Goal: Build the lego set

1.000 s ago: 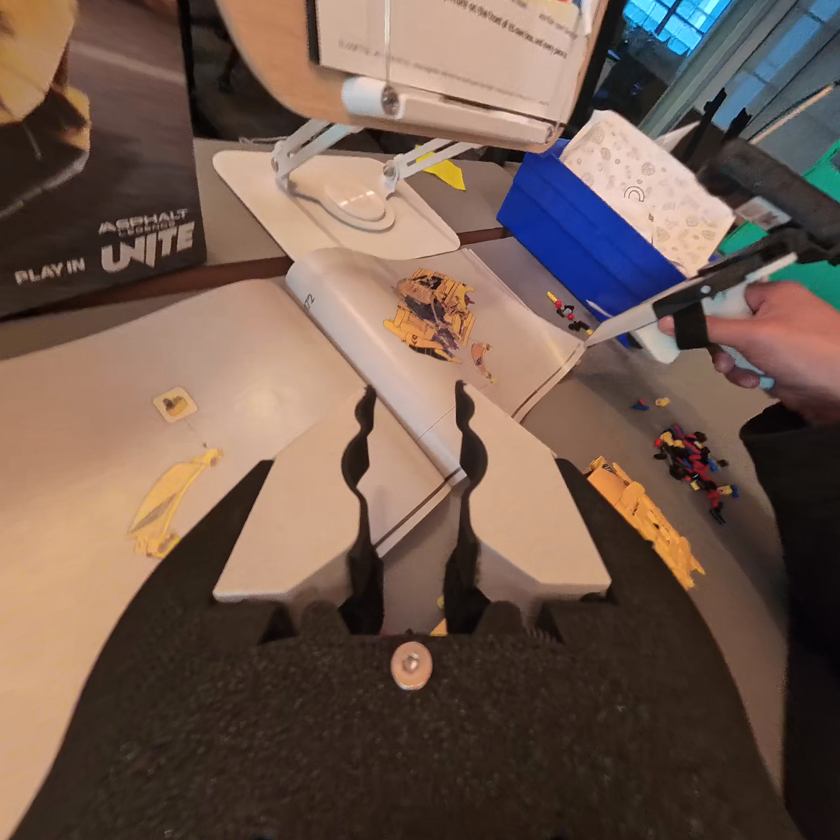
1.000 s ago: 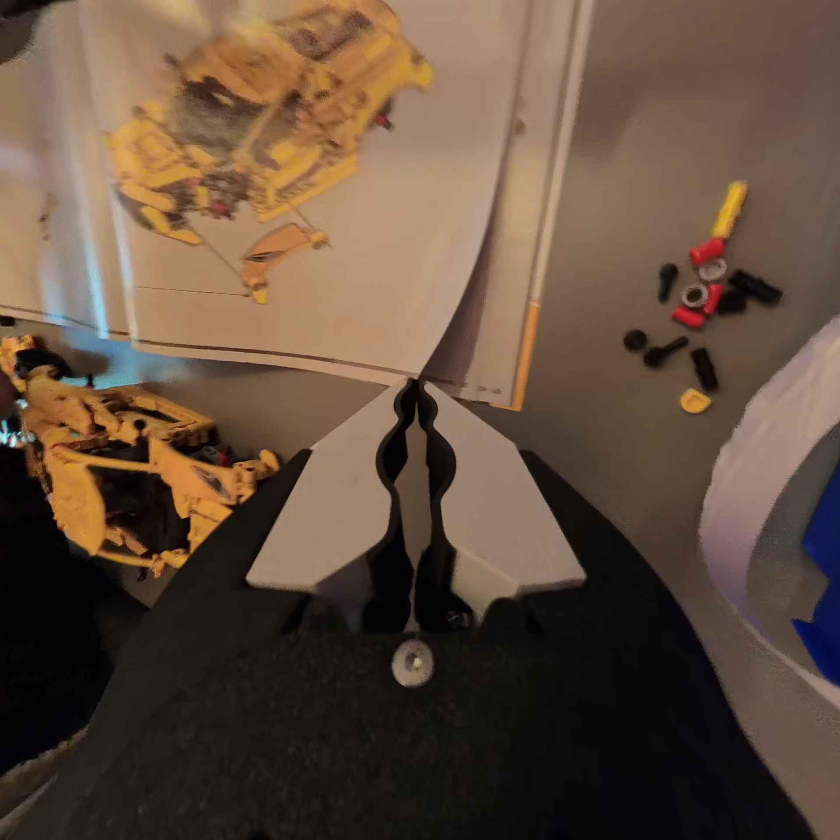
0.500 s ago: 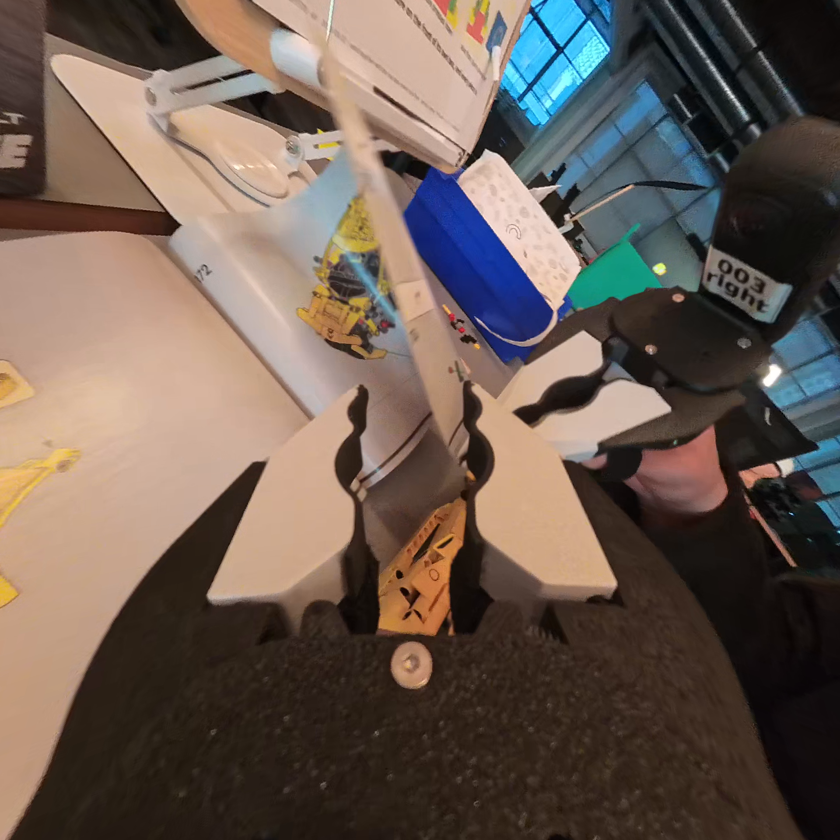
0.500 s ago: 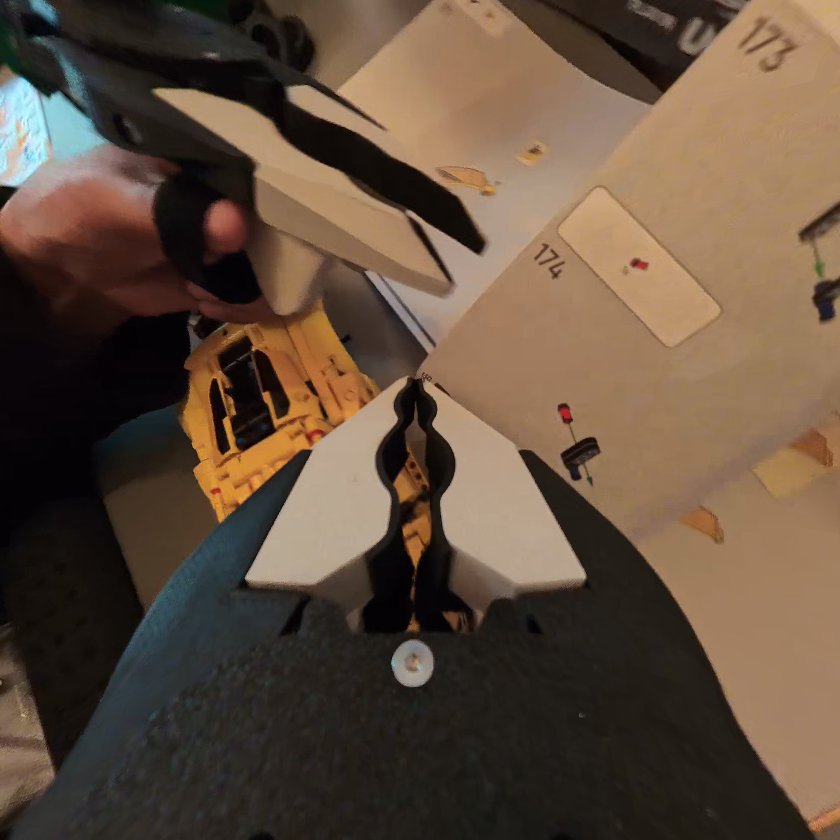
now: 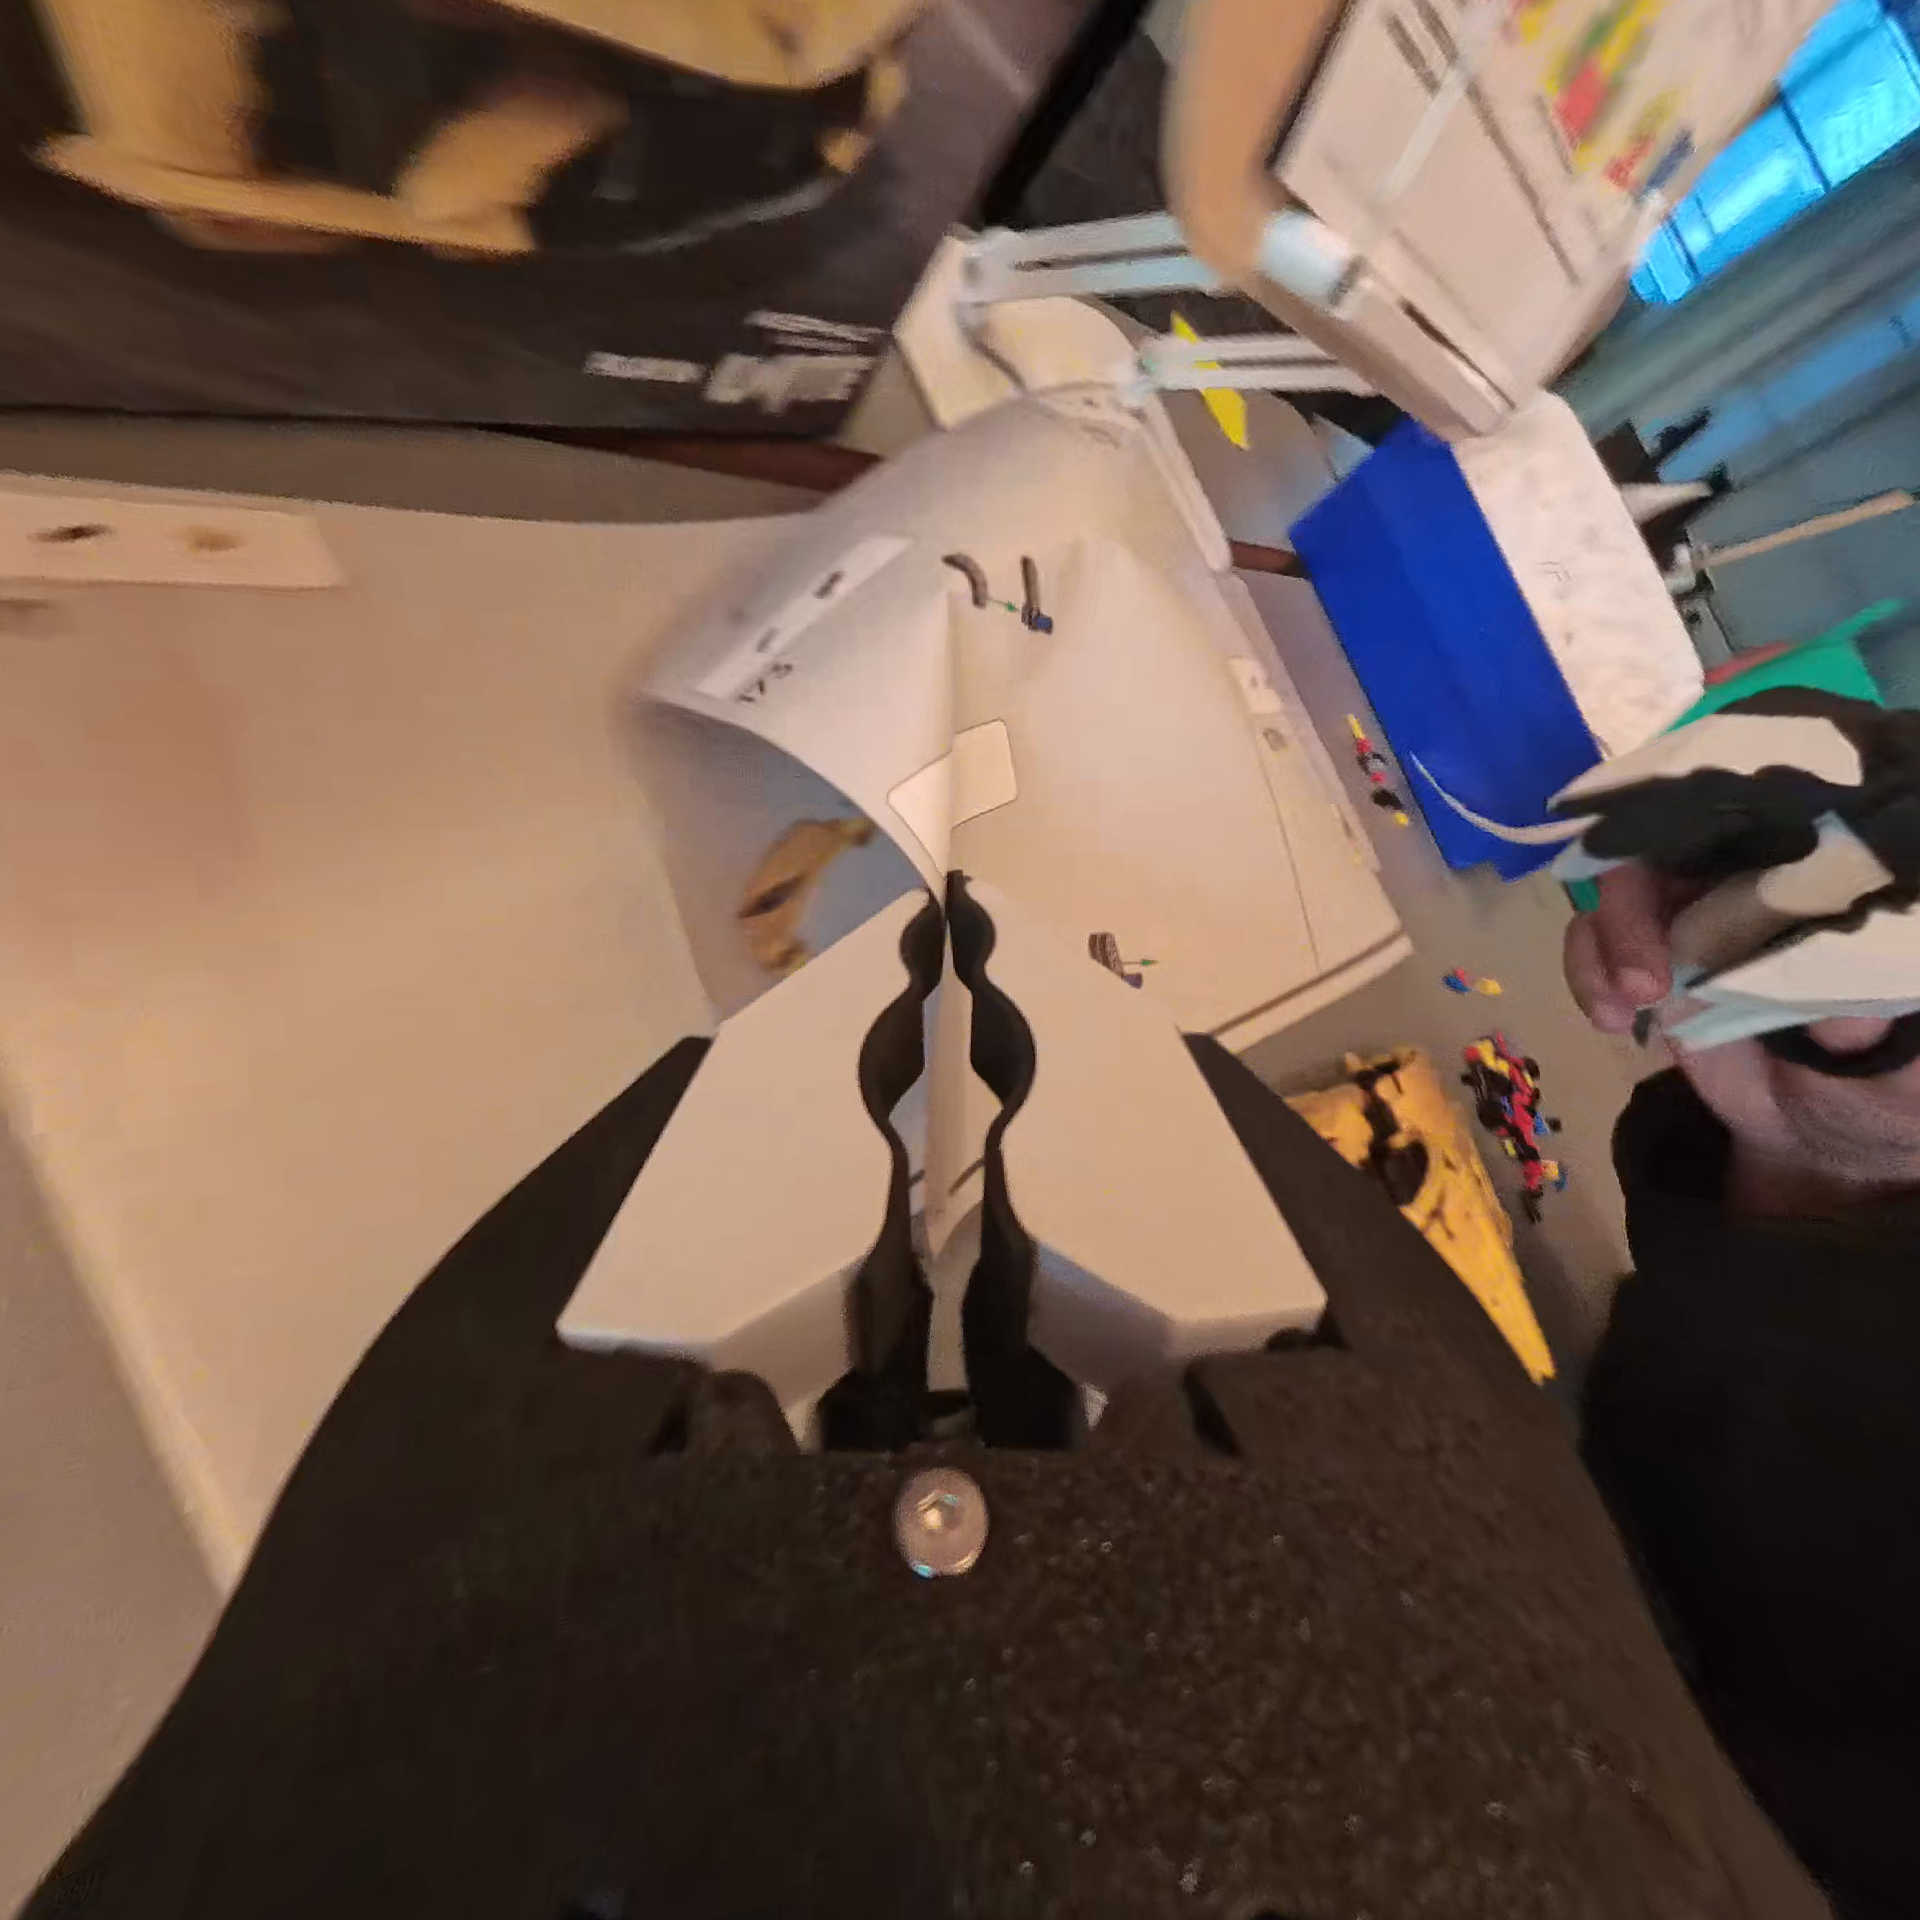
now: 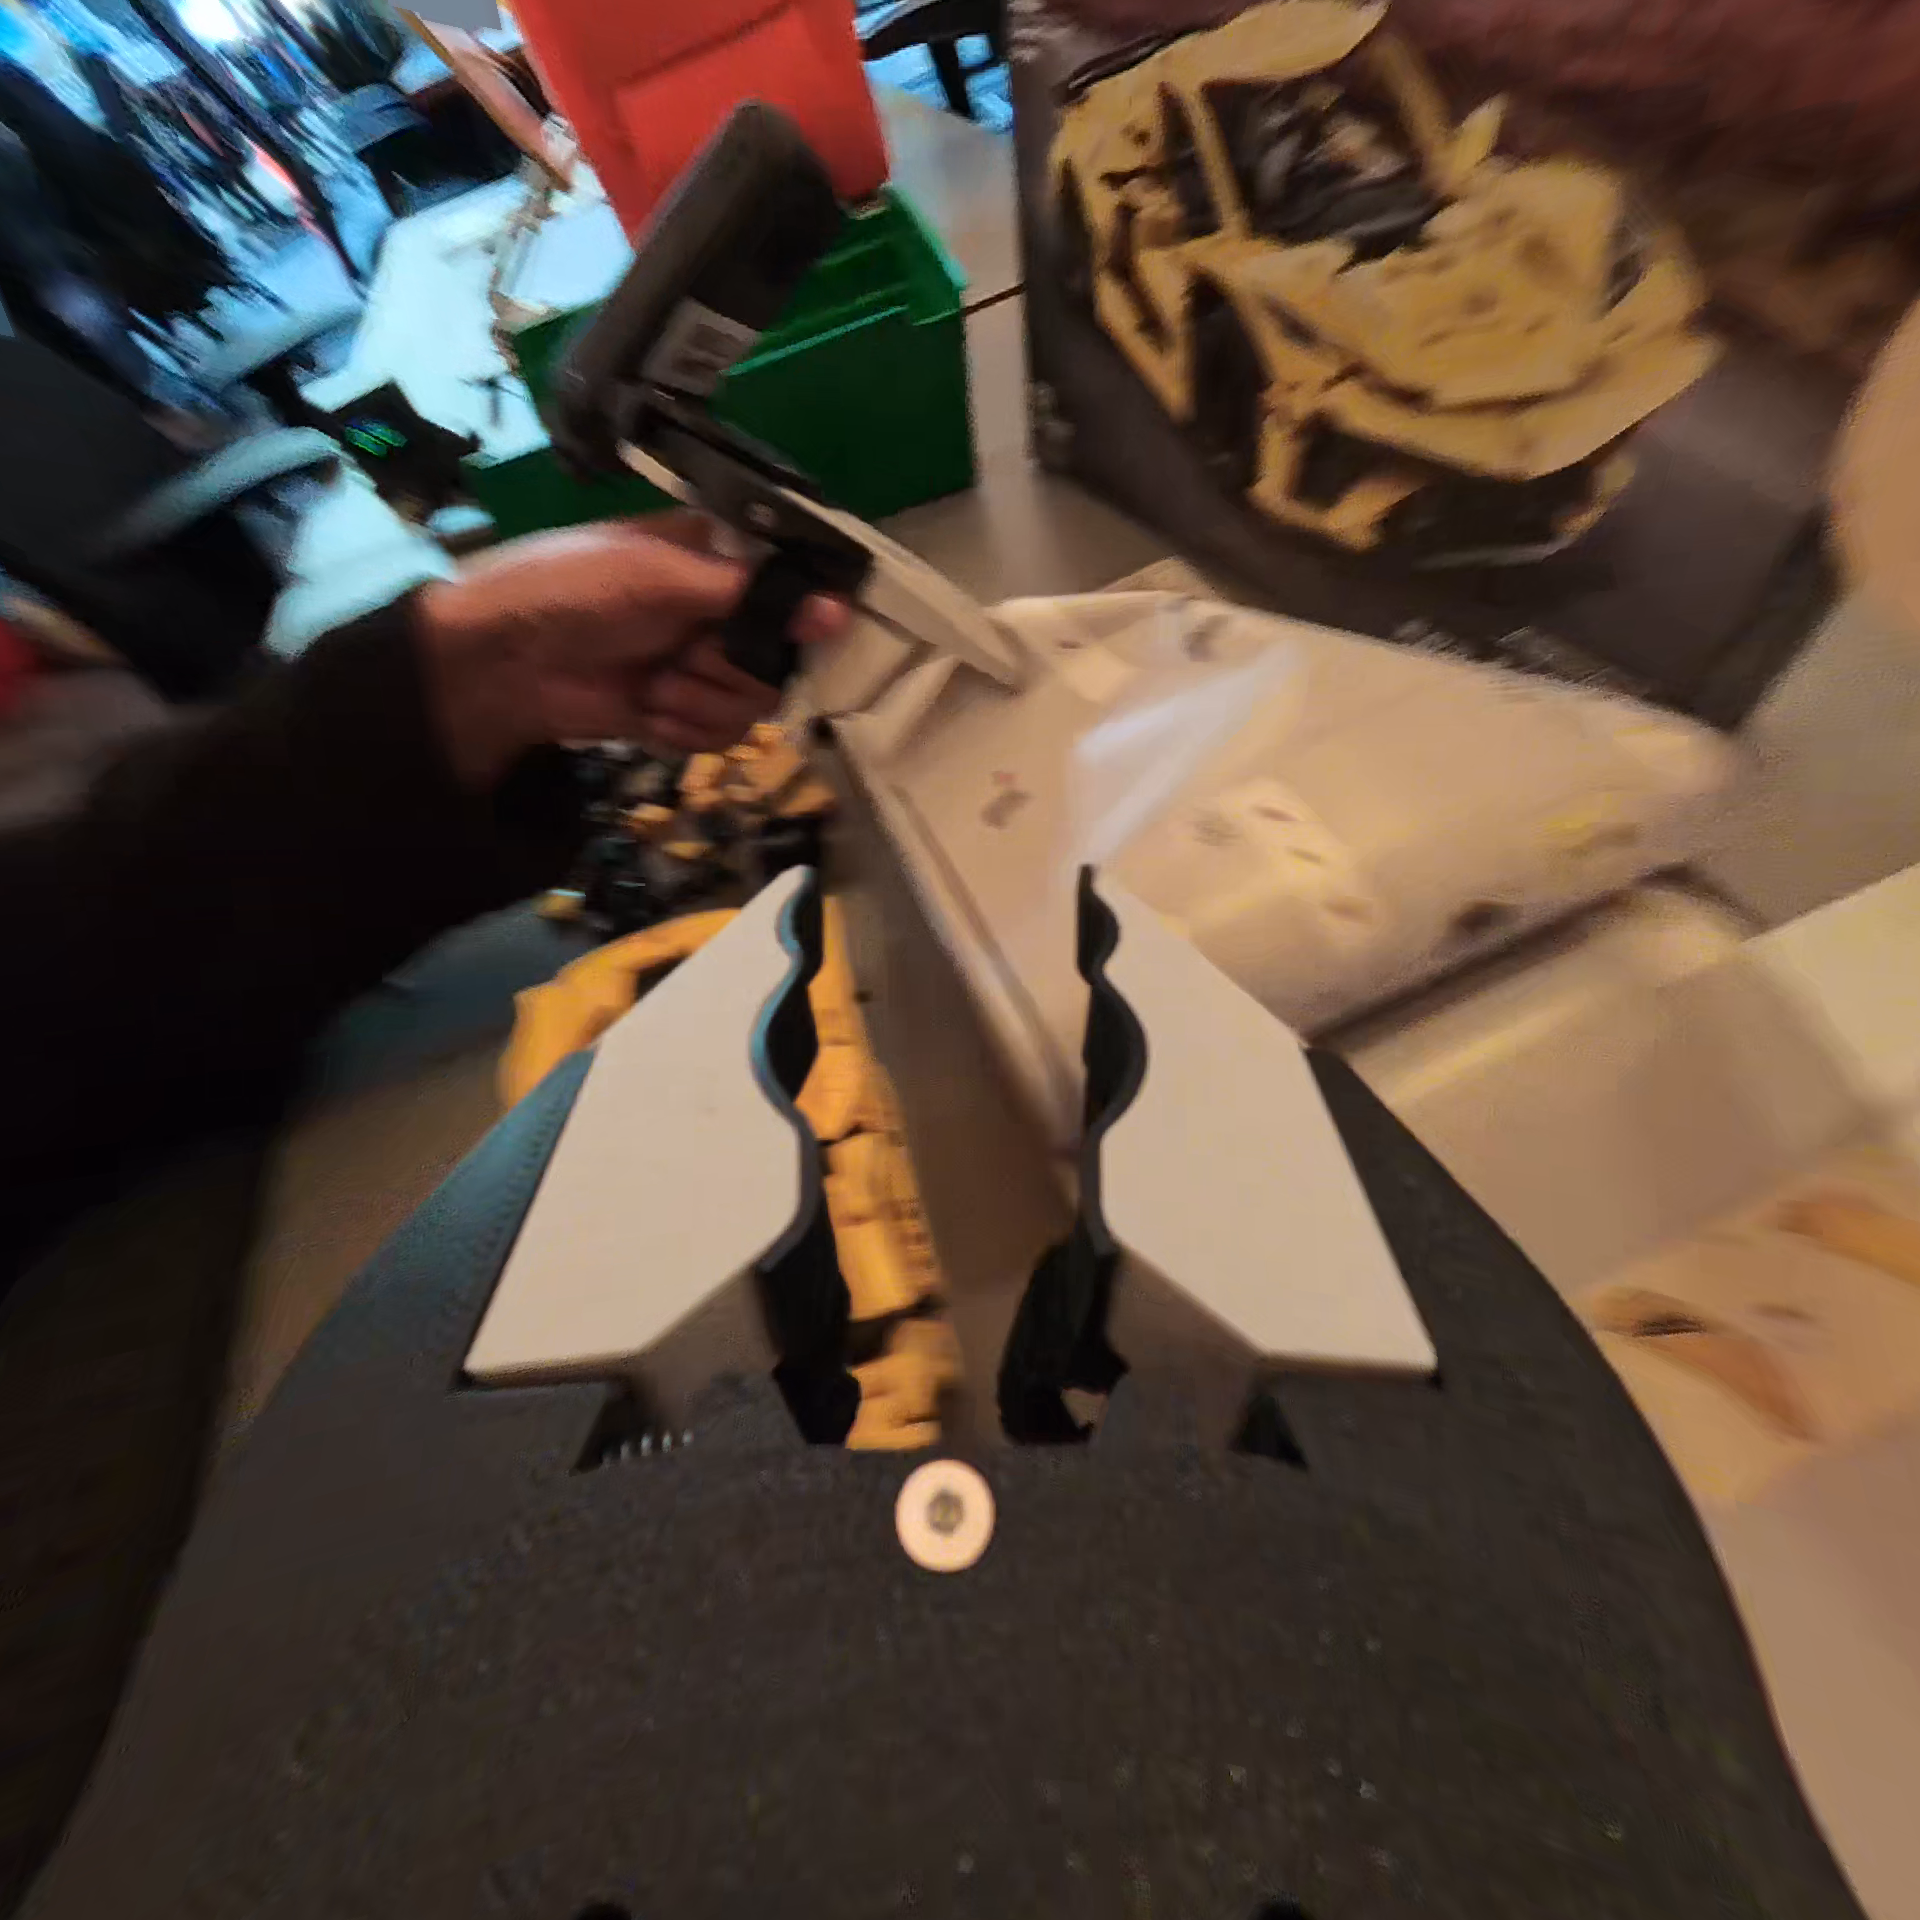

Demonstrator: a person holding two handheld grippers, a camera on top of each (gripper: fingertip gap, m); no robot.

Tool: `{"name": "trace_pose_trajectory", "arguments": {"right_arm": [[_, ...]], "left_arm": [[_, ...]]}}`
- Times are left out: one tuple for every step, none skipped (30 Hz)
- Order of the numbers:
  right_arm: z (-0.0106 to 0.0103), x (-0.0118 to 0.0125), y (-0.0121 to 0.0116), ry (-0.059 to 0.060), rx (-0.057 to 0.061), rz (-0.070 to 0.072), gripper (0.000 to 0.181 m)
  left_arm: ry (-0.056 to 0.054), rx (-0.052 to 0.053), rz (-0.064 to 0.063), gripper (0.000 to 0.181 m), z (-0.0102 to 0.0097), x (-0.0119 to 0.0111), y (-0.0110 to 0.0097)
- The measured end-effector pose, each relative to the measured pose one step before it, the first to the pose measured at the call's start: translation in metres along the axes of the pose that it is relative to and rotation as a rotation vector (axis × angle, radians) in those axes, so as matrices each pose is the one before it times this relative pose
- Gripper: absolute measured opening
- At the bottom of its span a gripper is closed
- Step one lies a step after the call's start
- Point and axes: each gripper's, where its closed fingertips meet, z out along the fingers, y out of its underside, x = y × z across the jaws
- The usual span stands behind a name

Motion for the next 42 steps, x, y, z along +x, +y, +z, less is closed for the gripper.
{"name": "trace_pose_trajectory", "arguments": {"right_arm": [[0.00138, 0.01229, -0.0002, 0.0397, 0.0073, -0.0973, 0.052], [0.00435, 0.0104, 0.00269, 0.024, -0.0167, -0.0845, 0.057], [0.00744, 0.00747, 0.00623, 0.0088, -0.0406, -0.0395, 0.066], [0.00923, 0.00575, 0.00931, -0.0027, -0.0675, -0.0064, 0.074], [0.01059, 0.00465, 0.01143, -0.0194, -0.0935, -0.0204, 0.076], [0.01061, 0.00476, 0.012, -0.0257, -0.1138, -0.0229, 0.071], [0.01072, 0.00485, 0.00967, -0.0248, -0.109, -0.0095, 0.075], [0.01034, 0.00304, 0.00537, -0.0366, -0.0732, -0.0074, 0.087], [0.00832, 0.00332, 0.00322, -0.0356, -0.0506, -0.0109, 0.089], [0.00598, 0.00386, 0.00116, -0.0257, -0.04, -0.0092, 0.09], [0.00476, 0.00454, -0.00086, -0.0144, -0.0273, -0.0165, 0.09], [0.00438, 0.00373, -0.00174, -0.0078, -0.0223, -0.0235, 0.092], [0.00467, 0.00216, -0.00102, -0.0081, -0.0248, -0.0207, 0.092], [0.00648, 0.00082, 0.00221, -0.0117, -0.0452, -0.0143, 0.093], [0.00816, -0.00105, 0.00492, -0.0142, -0.0615, -0.0136, 0.099], [0.00667, -0.00137, -0.00014, 0.0041, -0.0254, -0.0226, 0.101], [0.00493, 0.00035, 0.00043, 0.0285, -0.0247, -0.0133, 0.101], [0.00384, 0.00026, -0.00018, 0.027, -0.0237, -0.0076, 0.1], [0.00208, -0.00028, -0.0004, 0.0006, -0.0243, 0.005, 0.1], [0.00047, -0.00008, 0.00028, -0.009, -0.0241, 0.01, 0.1], [0.00034, -0.00002, 0.00029, -0.0029, -0.0179, -0.0036, 0.1], [0.00031, -0.0001, 0.00008, -0.0043, -0.0138, 0.002, 0.1], [0.00028, 0.00011, -0.00006, -0.0024, -0.0066, -0.0006, 0.1], [0.00022, -0.00007, -0.00013, -0.0014, -0.0031, 0.0022, 0.1], [0.00002, 0.00002, 0.00003, -0.0002, 0.0005, 0.003, 0.1], [0.00009, -0.00013, -0.00005, 0.0002, 0.0046, 0.0029, 0.1], [0.0, 0.00005, -0.00006, -0.0004, 0.0077, 0.0051, 0.101], [0.00003, -0.00006, -0.00017, 0.0008, 0.0109, 0.0036, 0.101], [0.0001, -0.00007, -0.0001, -0.0001, 0.0079, 0.0044, 0.101], [-0.00004, -0.00015, -0.00002, 0.0002, 0.0077, 0.0034, 0.101], [0.00004, -0.00001, -0.0001, 0.0006, 0.0065, 0.0006, 0.101], [0.00006, -0.0001, -0.00022, 0.0007, 0.0064, 0.0029, 0.101], [0.00006, 0.00002, -0.00017, 0.0007, 0.0073, 0.0022, 0.101], [-0.00001, 0.00001, -0.00021, 0.0005, 0.0083, 0.0013, 0.101], [0.00001, 0.00004, -0.00011, 0.0001, 0.0103, 0.0011, 0.101], [-0.00004, 0.00014, -0.00013, -0.0002, 0.0129, 0.0002, 0.101], [0.0001, 0.0001, -0.00018, 0.0003, 0.0149, 0.0015, 0.101], [-0.00005, -0.00002, -0.00027, 0.0, 0.0129, 0.0035, 0.101], [0.00006, -0.00009, -0.00014, 0.001, 0.0108, 0.0037, 0.101], [-0.00007, -0.00025, -0.00001, 0.0015, 0.0077, 0.0033, 0.101], [0.00001, -0.00033, -0.00008, 0.0021, 0.0053, 0.0029, 0.101], [-0.00019, -0.00033, -0.00015, 0.0026, 0.0043, 0.0013, 0.101]], "left_arm": [[-0.0193, 0.0255, -0.0303, 0.0, -0.00812, -0.01127, -0.00367], [-0.0045, 0.0328, -0.0343, 0.0, -0.00704, -0.00789, -0.00452], [0.001, 0.0198, -0.0298, 0.0, -0.00573, -0.00575, -0.00295], [-0.0052, 0.0067, -0.0191, 0.0, -0.00462, -0.00542, -0.00133], [-0.0146, 0.0048, -0.006, 0.0, -0.00417, -0.00574, -0.00105], [-0.0231, 0.0023, -0.0001, 0.0, -0.00393, -0.00635, -0.00049], [-0.0249, -0.0014, 0.0015, 0.0, -0.00374, -0.00611, 0.00003], [-0.0204, -0.0006, 0.0008, 0.0, -0.00366, -0.00512, -0.00008], [-0.0143, -0.0004, -0.0019, 0.0, -0.00341, -0.00402, -0.0001], [-0.0105, 0.002, -0.0048, 0.0, -0.00316, -0.00356, -0.00054], [-0.0067, 0.006, -0.006, 0.0, -0.00305, -0.00322, -0.00107], [-0.0022, 0.007, -0.0083, 0.0, -0.00286, -0.00258, -0.00127], [0.0025, 0.0071, -0.0106, 0.0, -0.00251, -0.00187, -0.00122], [0.0026, 0.009, -0.0083, 0.001, -0.00242, -0.00144, -0.00174], [-0.0126, 0.0121, -0.0038, 0.006, -0.00263, -0.00315, -0.00258], [-0.0394, 0.0196, 0.0056, 0.011, -0.00332, -0.00609, -0.00438], [-0.0605, 0.0326, 0.0222, 0.017, -0.00416, -0.00762, -0.00677], [-0.062, 0.05, 0.0427, 0.02, -0.00468, -0.00564, -0.00918], [-0.0453, 0.0624, 0.0535, 0.021, -0.00463, -0.00106, -0.01095], [-0.0186, 0.0594, 0.0559, 0.021, -0.00329, 0.00457, -0.01028], [0.0045, 0.0358, 0.0609, 0.021, -0.00096, 0.00905, -0.00674], [0.0198, 0.0044, 0.0653, 0.021, 0.00217, 0.01222, -0.00157], [0.0334, -0.0262, 0.0636, 0.02, 0.00605, 0.01484, 0.00416], [0.0502, -0.0548, 0.0529, 0.02, 0.00988, 0.01786, 0.00966], [0.0594, -0.0725, 0.0375, 0.018, 0.01288, 0.01899, 0.01281], [0.0469, -0.0764, 0.024, 0.015, 0.01444, 0.01626, 0.01348], [0.0106, -0.0702, 0.0186, 0.012, 0.01375, 0.00936, 0.0118], [-0.0236, -0.0606, 0.0183, 0.009, 0.01154, 0.00306, 0.00989], [-0.034, -0.0472, 0.0168, 0.006, 0.00878, -0.00009, 0.00733], [-0.0338, -0.0361, 0.0124, 0.002, 0.00563, -0.00221, 0.00586], [-0.0367, -0.0317, 0.0067, 0.0, 0.00304, -0.00543, 0.00569], [-0.0368, -0.0277, -0.0017, 0.0, 0.00109, -0.00812, 0.00563], [-0.029, -0.0218, -0.0122, 0.0, 0.00002, -0.00936, 0.00546], [-0.0008, 0.0006, -0.0273, 0.0, -0.00165, -0.00716, 0.00249], [0.0014, 0.0023, -0.0361, 0.0, -0.00283, -0.00855, 0.00194], [-0.0144, 0.0032, -0.0394, 0.0, -0.00381, -0.01202, 0.00194], [-0.0295, 0.0065, -0.0364, 0.0, -0.00423, -0.01476, 0.00159], [-0.0275, 0.0083, -0.0303, 0.0, -0.00398, -0.01416, 0.00133], [-0.014, 0.0066, -0.0238, 0.0, -0.00329, -0.01125, 0.00109], [-0.0029, 0.0047, -0.0156, 0.0, -0.00254, -0.00774, 0.00091], [-0.0054, 0.0039, -0.0113, 0.0, -0.00242, -0.00618, 0.00058], [-0.0126, 0.0099, -0.0107, 0.0, -0.00263, -0.00577, -0.00092]]}}
